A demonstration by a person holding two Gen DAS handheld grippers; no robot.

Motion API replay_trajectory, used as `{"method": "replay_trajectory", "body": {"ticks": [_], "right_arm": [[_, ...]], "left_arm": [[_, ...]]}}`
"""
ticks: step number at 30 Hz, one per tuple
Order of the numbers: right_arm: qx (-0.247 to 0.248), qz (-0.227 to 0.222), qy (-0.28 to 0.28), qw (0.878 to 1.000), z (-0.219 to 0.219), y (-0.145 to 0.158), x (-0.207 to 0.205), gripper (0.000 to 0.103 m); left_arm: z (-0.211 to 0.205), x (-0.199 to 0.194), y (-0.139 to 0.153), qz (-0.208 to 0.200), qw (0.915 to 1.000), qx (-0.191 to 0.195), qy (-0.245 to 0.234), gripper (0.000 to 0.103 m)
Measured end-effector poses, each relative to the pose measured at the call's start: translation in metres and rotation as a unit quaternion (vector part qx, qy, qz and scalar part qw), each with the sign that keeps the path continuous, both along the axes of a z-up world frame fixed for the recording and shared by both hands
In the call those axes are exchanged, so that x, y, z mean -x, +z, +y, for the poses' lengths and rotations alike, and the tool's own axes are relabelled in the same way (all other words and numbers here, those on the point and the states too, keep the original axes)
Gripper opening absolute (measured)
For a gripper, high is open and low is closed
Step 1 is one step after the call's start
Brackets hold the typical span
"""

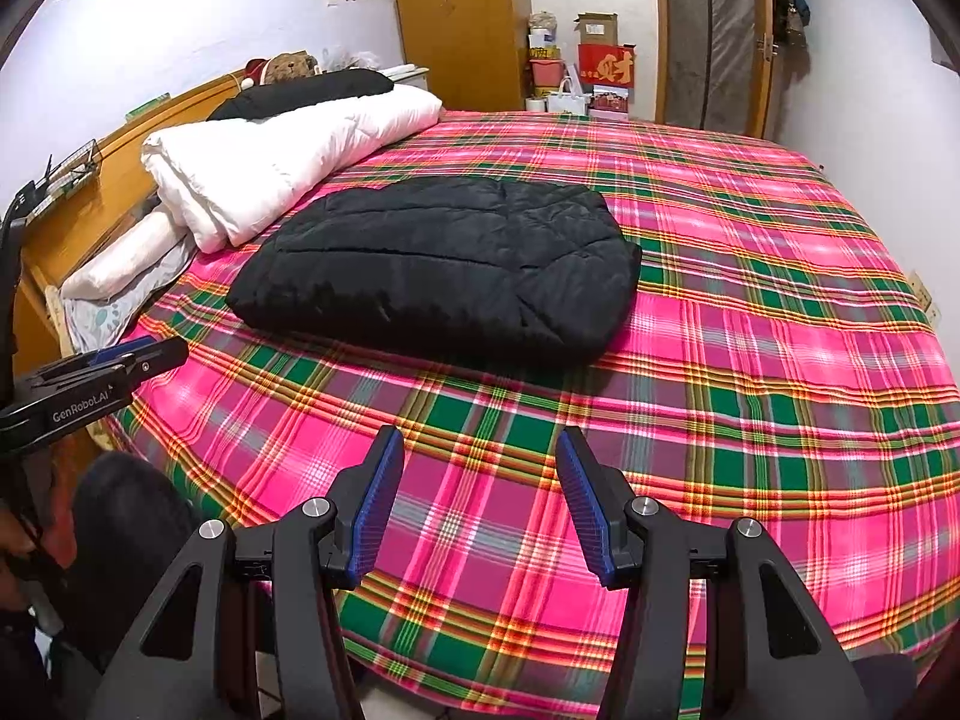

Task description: Fold large clothes

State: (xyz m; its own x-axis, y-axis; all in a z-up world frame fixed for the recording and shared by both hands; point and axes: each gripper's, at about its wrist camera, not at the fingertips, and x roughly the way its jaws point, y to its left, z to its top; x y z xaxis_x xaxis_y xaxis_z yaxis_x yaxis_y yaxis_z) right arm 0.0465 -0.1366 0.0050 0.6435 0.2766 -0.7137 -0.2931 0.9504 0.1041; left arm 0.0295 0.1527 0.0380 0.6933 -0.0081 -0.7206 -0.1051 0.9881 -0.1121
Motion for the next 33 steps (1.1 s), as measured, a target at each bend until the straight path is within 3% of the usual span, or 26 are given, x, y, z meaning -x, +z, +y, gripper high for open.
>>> {"method": "replay_trajectory", "body": {"ticks": [33], "right_arm": [[0.001, 0.003, 0.004, 1.000, 0.0003, -0.0037, -0.0005, 0.053]], "left_arm": [[0.0021, 0.0012, 0.0004, 0.014, 0.9998, -0.005, 0.016, 0.047]]}}
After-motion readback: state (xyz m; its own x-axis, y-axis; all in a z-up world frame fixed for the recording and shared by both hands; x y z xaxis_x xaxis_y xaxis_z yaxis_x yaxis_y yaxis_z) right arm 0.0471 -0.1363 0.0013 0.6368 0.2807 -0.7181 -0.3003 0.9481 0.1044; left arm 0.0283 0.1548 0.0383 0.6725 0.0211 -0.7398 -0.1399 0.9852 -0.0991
